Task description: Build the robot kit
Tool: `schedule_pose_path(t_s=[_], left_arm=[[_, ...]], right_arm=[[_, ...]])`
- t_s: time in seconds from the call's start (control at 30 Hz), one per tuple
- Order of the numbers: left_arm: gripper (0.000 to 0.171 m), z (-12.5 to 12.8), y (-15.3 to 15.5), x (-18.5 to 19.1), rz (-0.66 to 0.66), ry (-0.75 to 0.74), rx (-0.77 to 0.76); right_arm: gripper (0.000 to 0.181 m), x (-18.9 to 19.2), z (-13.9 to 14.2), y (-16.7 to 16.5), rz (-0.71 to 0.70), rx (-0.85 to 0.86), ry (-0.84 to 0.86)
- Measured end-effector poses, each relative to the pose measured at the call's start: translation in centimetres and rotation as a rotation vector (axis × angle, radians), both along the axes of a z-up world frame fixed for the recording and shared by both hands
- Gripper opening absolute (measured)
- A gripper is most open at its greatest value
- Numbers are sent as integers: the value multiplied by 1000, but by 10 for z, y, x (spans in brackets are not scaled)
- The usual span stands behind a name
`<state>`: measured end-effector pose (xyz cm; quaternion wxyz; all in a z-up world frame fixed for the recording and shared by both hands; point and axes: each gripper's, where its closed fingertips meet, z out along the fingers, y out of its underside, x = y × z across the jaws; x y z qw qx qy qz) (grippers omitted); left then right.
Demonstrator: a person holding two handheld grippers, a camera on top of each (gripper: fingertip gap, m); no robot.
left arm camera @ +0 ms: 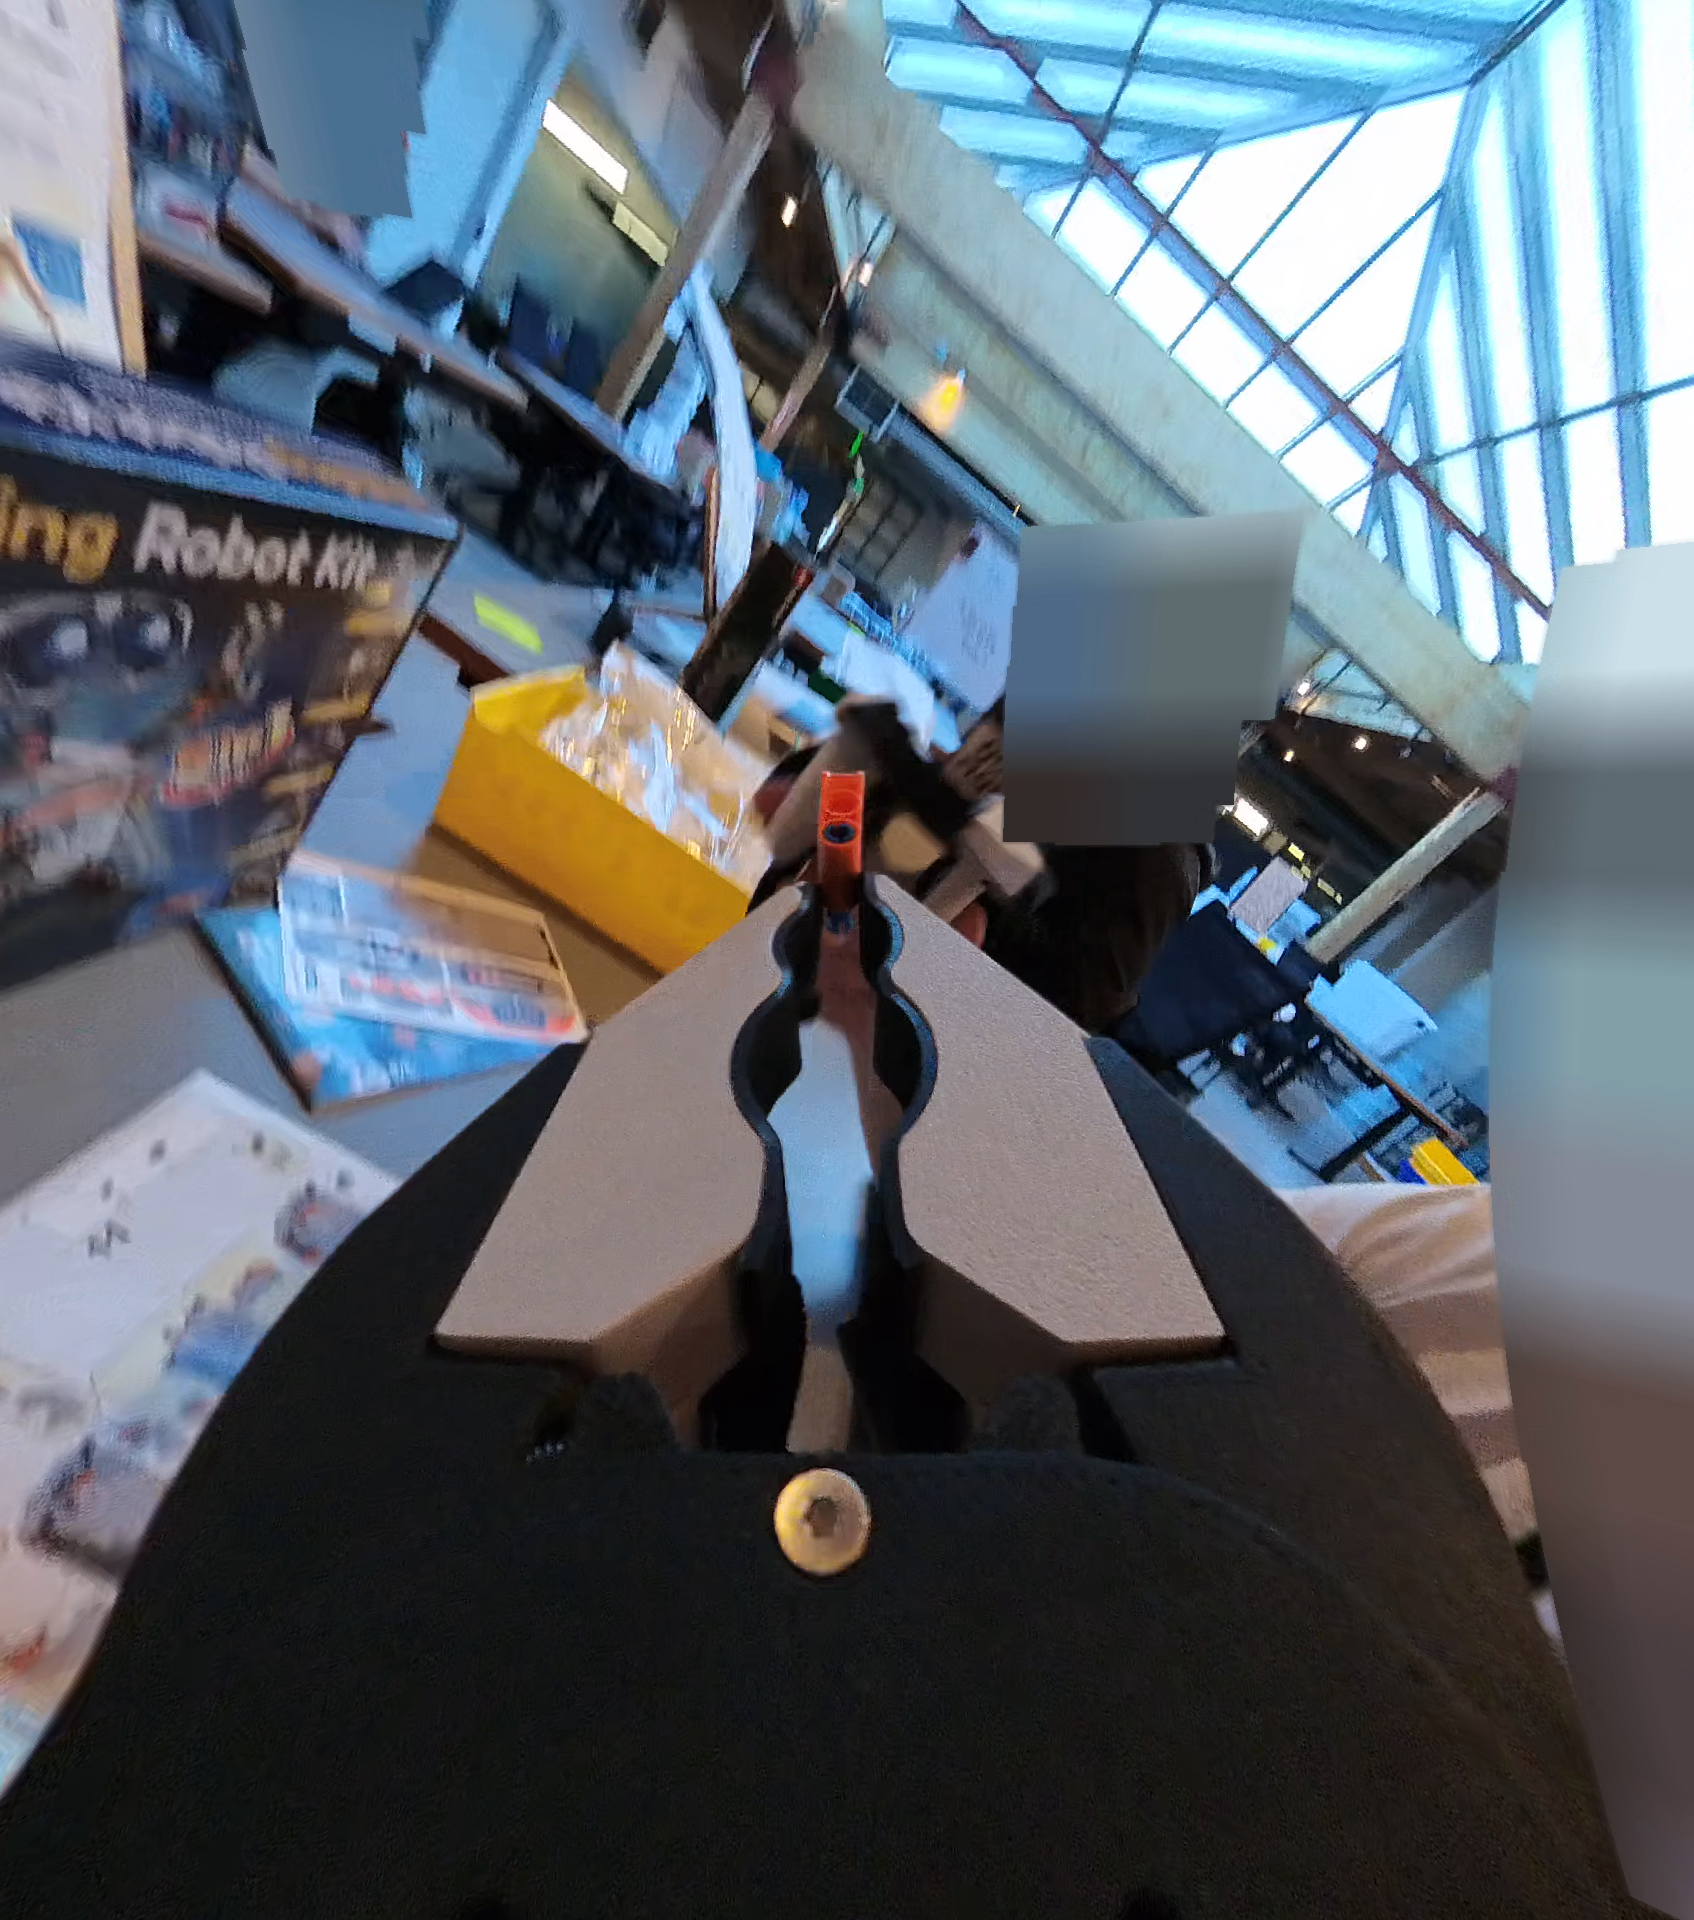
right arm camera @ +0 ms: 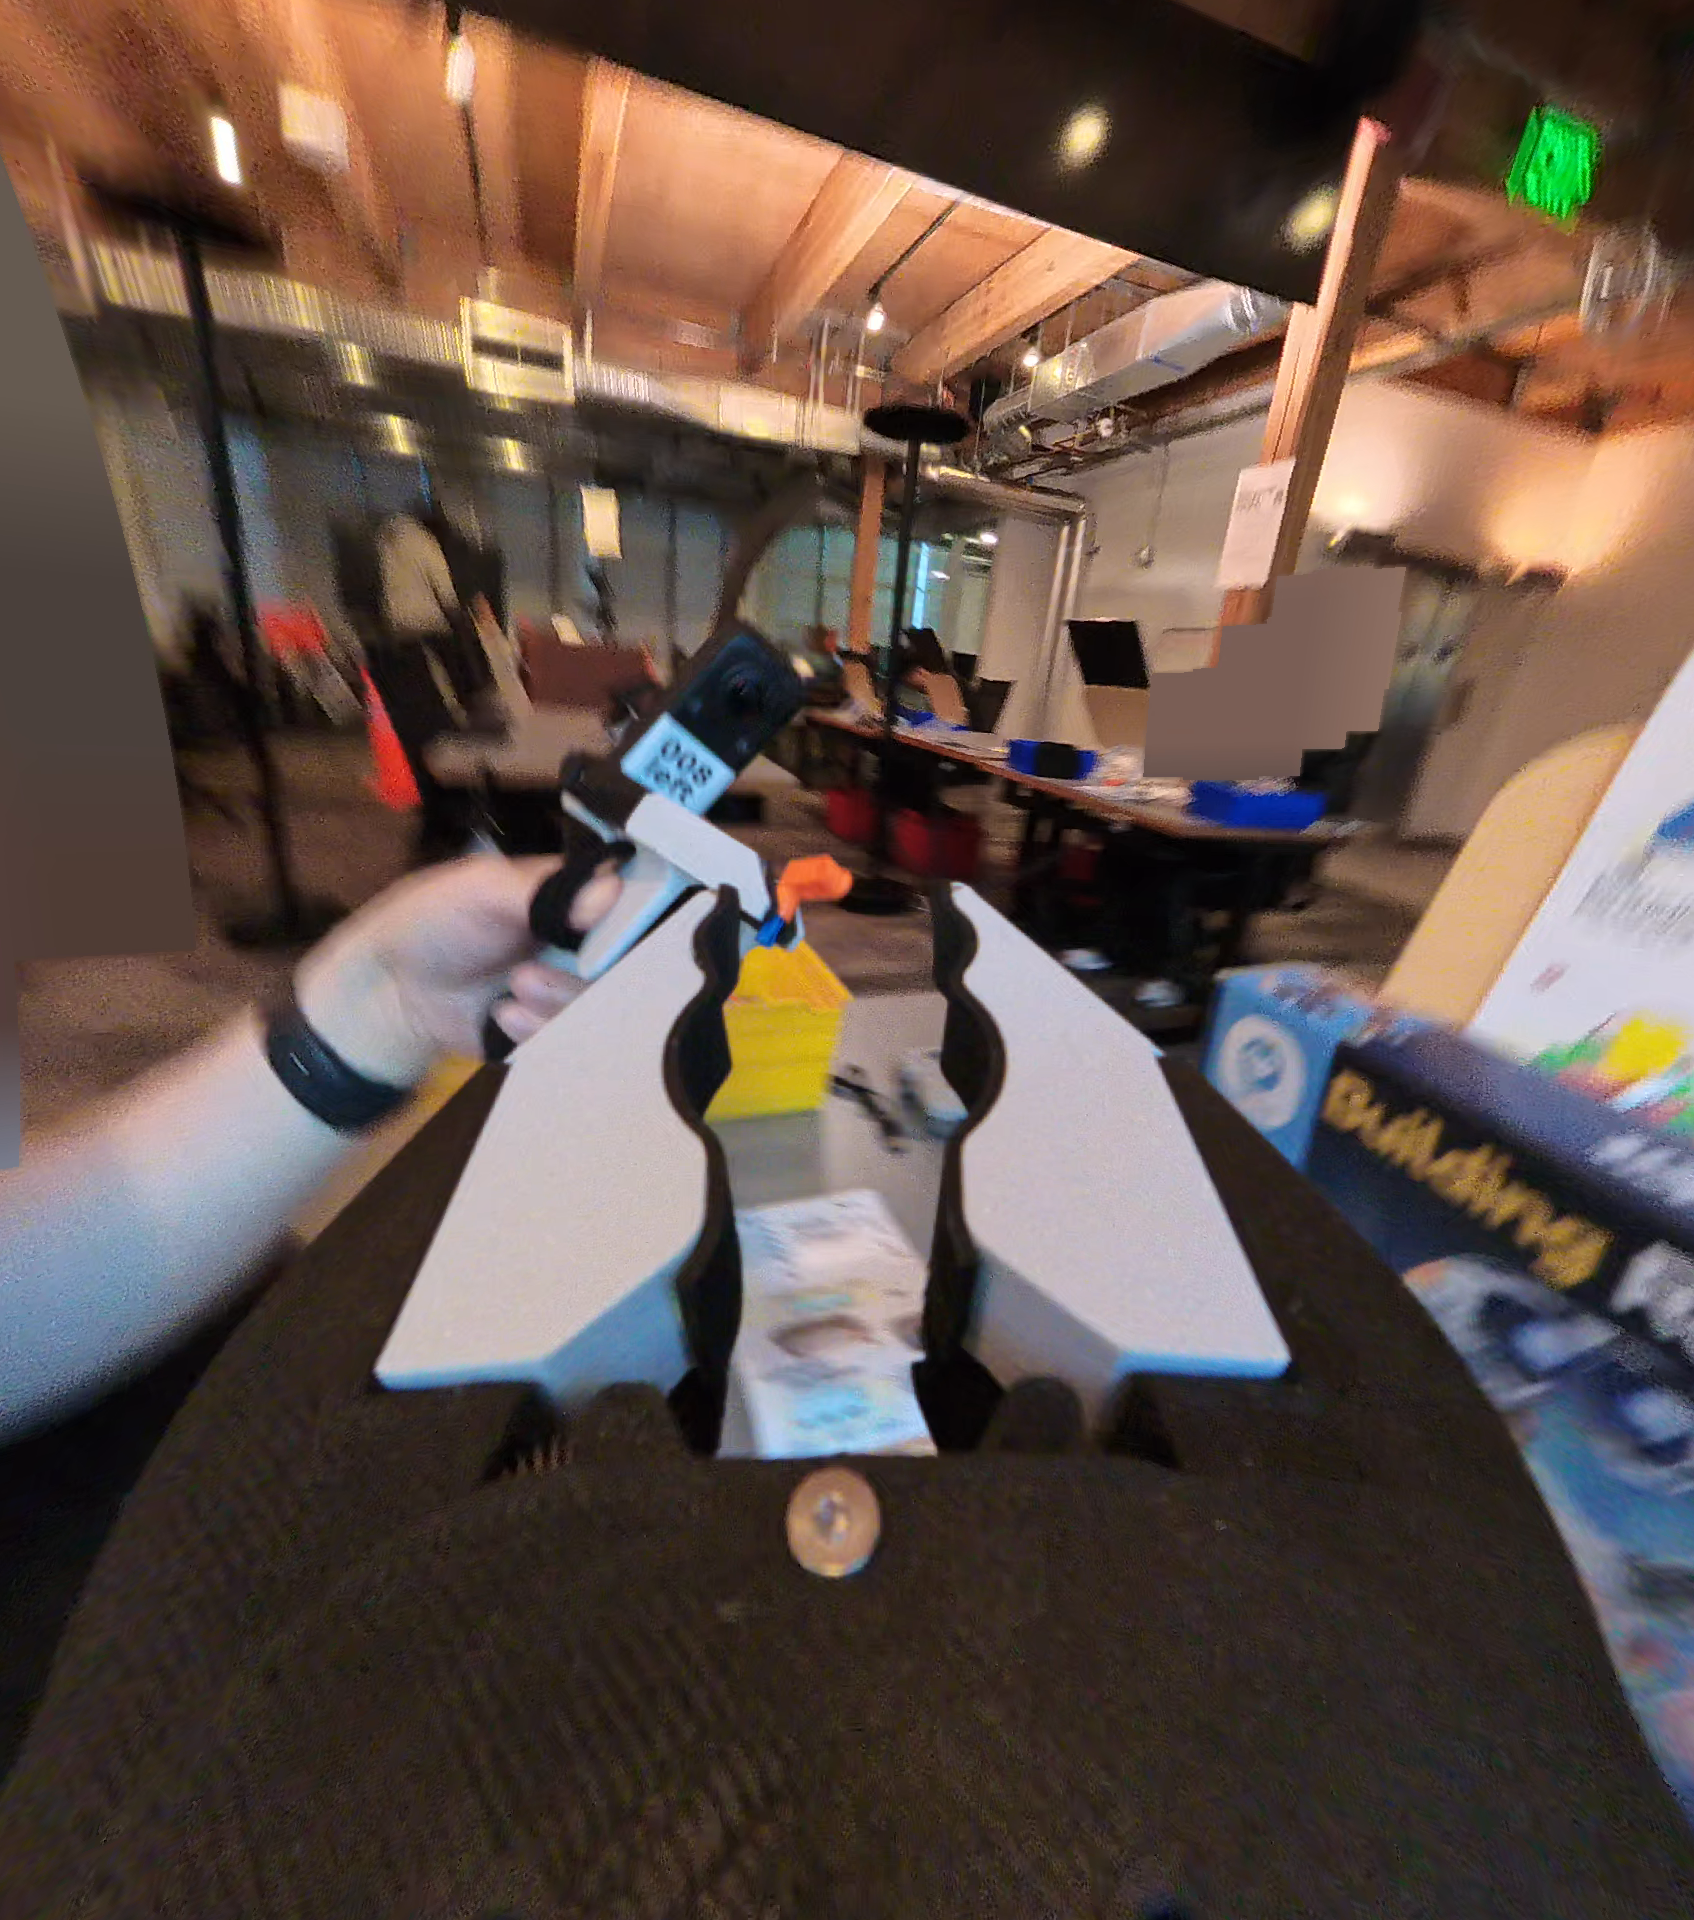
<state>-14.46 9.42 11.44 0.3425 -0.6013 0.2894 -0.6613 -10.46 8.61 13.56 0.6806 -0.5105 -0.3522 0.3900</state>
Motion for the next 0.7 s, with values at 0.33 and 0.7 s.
schedule_pose_path(t_s=[0.33, 0.7], left_arm=[[4, -3, 14, 15, 27, -81, 80], [5, -57, 13, 42, -148, 53, -49]], right_arm=[[5, -17, -30, 17, 198, -311, 140], [0, 6, -47, 34, -33, -195, -128]])
